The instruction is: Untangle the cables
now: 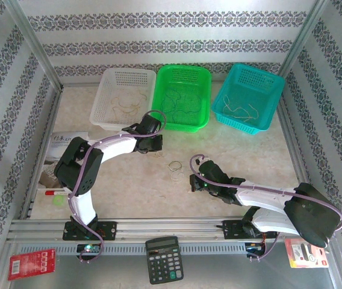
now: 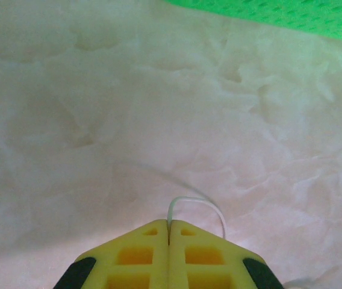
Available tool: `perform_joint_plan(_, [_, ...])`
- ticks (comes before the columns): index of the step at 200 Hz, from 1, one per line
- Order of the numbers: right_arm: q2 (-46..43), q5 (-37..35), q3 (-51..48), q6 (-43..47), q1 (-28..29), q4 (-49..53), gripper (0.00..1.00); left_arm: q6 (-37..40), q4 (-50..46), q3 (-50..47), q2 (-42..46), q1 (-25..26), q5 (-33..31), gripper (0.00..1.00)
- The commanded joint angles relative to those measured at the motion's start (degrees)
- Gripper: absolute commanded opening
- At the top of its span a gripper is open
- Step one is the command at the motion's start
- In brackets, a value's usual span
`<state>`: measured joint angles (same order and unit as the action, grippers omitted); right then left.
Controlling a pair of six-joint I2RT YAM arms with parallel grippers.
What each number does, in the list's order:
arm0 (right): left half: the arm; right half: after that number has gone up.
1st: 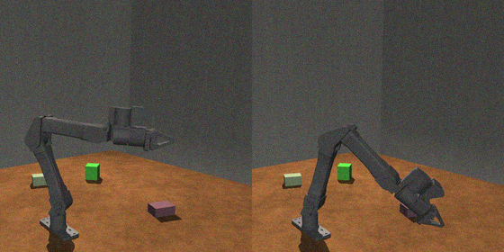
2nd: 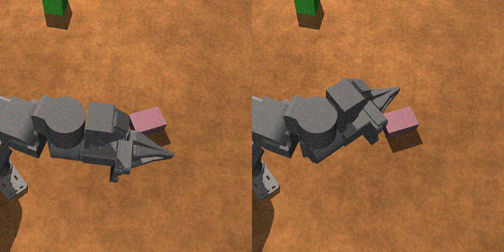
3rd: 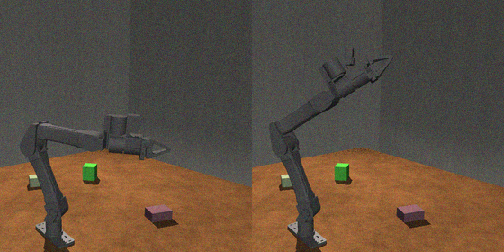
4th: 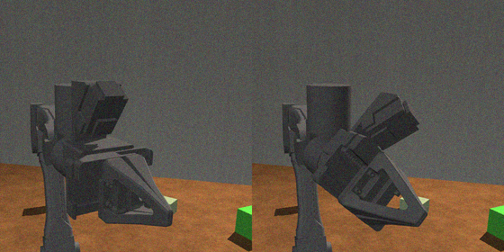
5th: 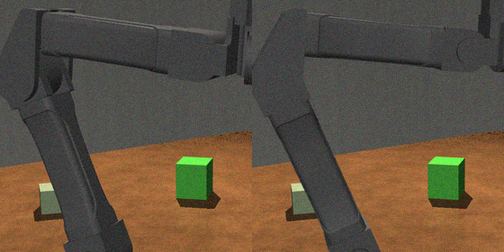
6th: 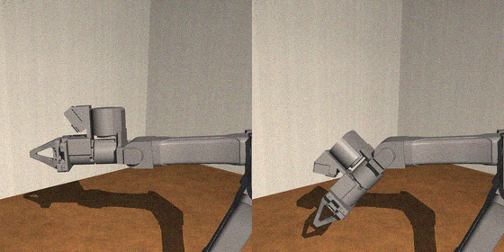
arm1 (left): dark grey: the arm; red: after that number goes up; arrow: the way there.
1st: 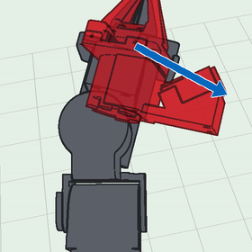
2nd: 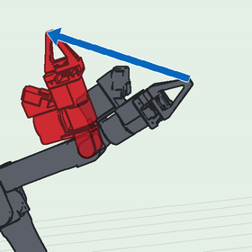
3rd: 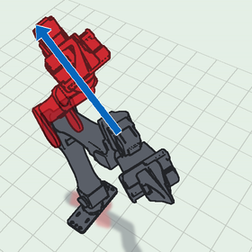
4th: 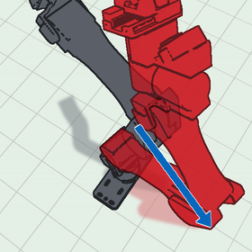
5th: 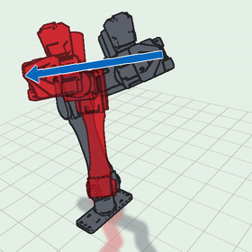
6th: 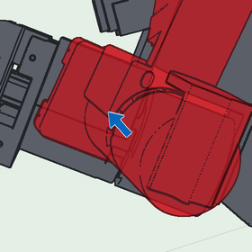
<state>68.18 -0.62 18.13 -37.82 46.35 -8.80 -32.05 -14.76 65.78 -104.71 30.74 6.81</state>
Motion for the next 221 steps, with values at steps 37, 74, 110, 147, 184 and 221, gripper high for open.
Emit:
perform_joint_plan(37, [0.80,-1.57,-1.00,-1.01,-0.29,-1.13,0.00,0.42,0.83,1.17,8.93,1.27,4.77,0.00])
perform_joint_plan(74, [1.60,-1.53,-0.90,-1.23,-0.27,-1.67,0.00,-3.14,13.23,-4.39,14.96,1.25,11.34,0.00])
perform_joint_plan(110, [2.26,-1.34,-0.42,-1.11,-0.29,-1.79,0.00,-6.14,24.40,-9.72,19.47,1.28,15.24,0.00])
perform_joint_plan(147, [2.10,0.86,1.13,-0.72,-0.45,-1.37,0.11,-9.06,33.83,-14.80,21.76,1.25,17.68,0.00])
perform_joint_plan(184, [-2.87,5.06,3.82,-0.80,-2.85,1.75,0.42,-10.28,39.79,-18.46,22.93,1.27,18.09,0.00])
perform_joint_plan(221, [-11.85,9.04,5.34,-0.85,-7.33,5.99,0.46,-11.06,43.71,-20.31,23.31,1.25,18.12,0.00])
